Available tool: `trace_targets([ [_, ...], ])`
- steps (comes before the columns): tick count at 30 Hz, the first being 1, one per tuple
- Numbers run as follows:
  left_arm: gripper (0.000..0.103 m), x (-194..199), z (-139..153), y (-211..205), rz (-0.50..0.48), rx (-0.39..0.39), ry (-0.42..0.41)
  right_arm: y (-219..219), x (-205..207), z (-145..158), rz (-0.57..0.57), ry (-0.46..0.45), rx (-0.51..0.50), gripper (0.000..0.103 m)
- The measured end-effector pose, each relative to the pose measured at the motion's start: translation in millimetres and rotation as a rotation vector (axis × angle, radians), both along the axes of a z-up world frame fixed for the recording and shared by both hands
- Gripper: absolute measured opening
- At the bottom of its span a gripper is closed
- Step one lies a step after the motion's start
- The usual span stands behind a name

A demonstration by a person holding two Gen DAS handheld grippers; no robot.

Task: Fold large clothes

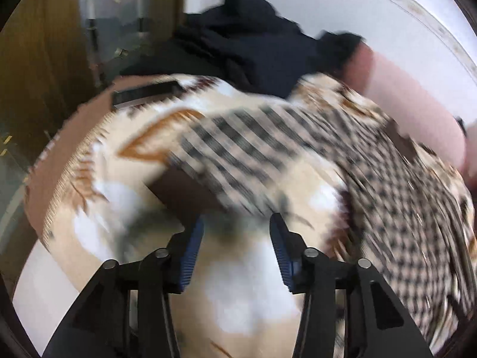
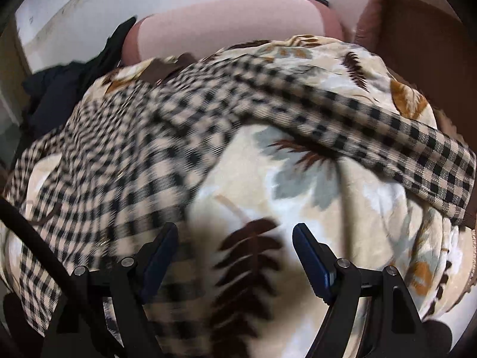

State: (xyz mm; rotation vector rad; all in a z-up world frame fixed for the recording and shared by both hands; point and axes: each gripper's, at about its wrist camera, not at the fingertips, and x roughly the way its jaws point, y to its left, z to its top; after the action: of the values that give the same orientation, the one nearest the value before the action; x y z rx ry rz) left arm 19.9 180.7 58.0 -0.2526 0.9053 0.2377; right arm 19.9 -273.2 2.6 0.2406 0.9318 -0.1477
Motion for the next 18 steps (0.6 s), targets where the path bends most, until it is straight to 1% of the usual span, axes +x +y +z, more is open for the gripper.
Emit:
trace_targets([
  [1,0.047,-4,-4,-11,-0.013,-0.014,0.007,-10,6,-1,0.002,-0.019,0.026,0.083],
  [3,0.047,-8,-14,-31,-0.037,-0.067,0.023,-27,24,-2,0.008,-0.054,0.095,0.083],
  [5,0.047,-11,-24,-49,-0.05,-0.114,0.047,-44,51,-9,0.022,-0.068,0.223,0.083],
  [6,0.047,-10,-28,-57,-0.06,-0.121,0.059,-50,62,-14,0.021,-0.065,0.271,0.083],
  [8,0.047,-7,-32,-73,-0.089,-0.105,0.082,-60,92,-27,0.011,-0.046,0.371,0.083],
  [10,0.047,-5,-31,-82,-0.098,-0.082,0.084,-66,113,-37,-0.011,-0.037,0.421,0.082],
  [12,0.047,-5,-28,-84,-0.088,-0.065,0.077,-76,133,-39,-0.048,-0.051,0.436,0.064],
  [13,0.047,-5,-26,-83,-0.078,-0.056,0.076,-80,141,-39,-0.056,-0.04,0.429,0.028],
  [14,0.047,-5,-25,-81,-0.066,-0.051,0.079,-87,153,-40,-0.064,-0.022,0.421,0.008],
  [15,0.047,-7,-24,-78,-0.051,-0.049,0.082,-93,159,-39,-0.069,-0.028,0.426,0.008],
  [16,0.047,-7,-23,-74,-0.039,-0.049,0.086,-100,166,-35,-0.083,-0.036,0.409,0.007],
  [18,0.047,-10,-21,-69,-0.015,-0.043,0.1,-109,175,-24,-0.127,-0.049,0.307,0.006],
])
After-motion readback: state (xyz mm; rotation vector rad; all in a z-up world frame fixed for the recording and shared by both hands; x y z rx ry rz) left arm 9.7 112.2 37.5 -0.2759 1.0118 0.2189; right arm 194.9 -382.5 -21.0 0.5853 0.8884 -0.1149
